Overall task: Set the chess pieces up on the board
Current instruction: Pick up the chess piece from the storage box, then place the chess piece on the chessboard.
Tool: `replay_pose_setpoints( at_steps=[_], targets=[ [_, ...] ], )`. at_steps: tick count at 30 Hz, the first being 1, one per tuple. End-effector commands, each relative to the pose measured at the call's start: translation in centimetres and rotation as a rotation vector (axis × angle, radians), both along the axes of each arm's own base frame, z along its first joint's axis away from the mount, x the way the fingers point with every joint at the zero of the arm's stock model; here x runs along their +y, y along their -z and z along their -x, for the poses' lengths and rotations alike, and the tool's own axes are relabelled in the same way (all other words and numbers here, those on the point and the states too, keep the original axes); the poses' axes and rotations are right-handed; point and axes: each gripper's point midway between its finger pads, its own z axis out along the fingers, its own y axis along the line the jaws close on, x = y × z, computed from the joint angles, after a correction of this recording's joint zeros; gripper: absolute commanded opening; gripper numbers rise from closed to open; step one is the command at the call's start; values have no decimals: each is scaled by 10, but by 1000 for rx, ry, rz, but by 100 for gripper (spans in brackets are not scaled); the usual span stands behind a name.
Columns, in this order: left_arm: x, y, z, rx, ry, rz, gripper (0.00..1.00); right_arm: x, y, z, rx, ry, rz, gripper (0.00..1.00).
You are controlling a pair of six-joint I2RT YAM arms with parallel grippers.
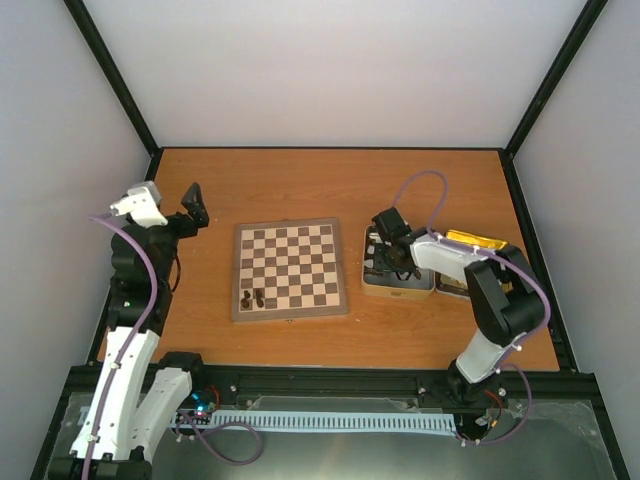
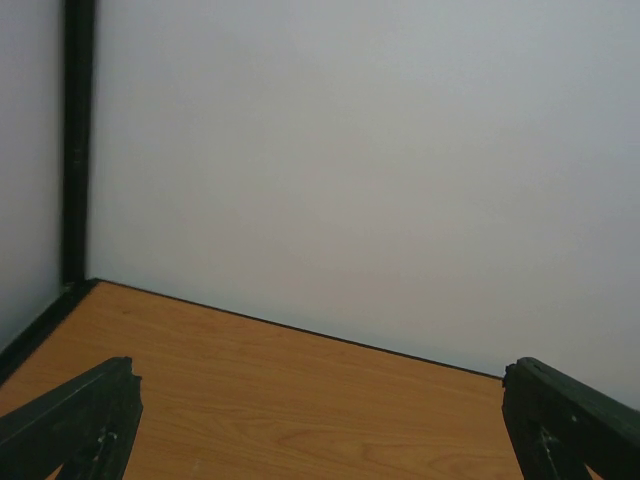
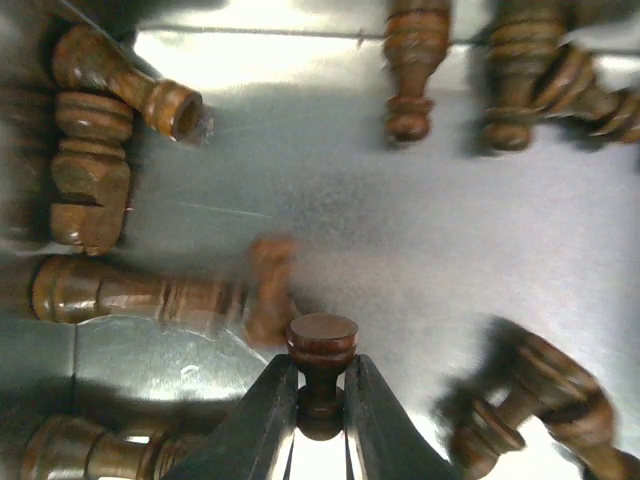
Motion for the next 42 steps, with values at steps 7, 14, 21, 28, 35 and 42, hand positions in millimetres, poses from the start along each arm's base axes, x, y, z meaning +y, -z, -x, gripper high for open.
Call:
replay_pose_setpoints(
  at_steps=[7,14,21,28,35,42],
  targets=[
    [-112,4,-9,-18,673,21,100,12,-94,-20,-422,-93,-165,14],
    [-182,53,-12,275,963,234,97,78,-138,10,-499,-446,-484,14],
    [-209,81,0,402,1024,294,96,152,-174,74,-425,-812,-824,15],
    [-170,98,-17,427,726,224,95,182,-138,69,-95,-610,-818,16],
    [-111,63,-23,287,402,31,100,182,-57,117,374,-367,-664,13],
    [-88,21,-11,222,308,-94,100,180,-38,119,477,-278,-531,15]
  ],
)
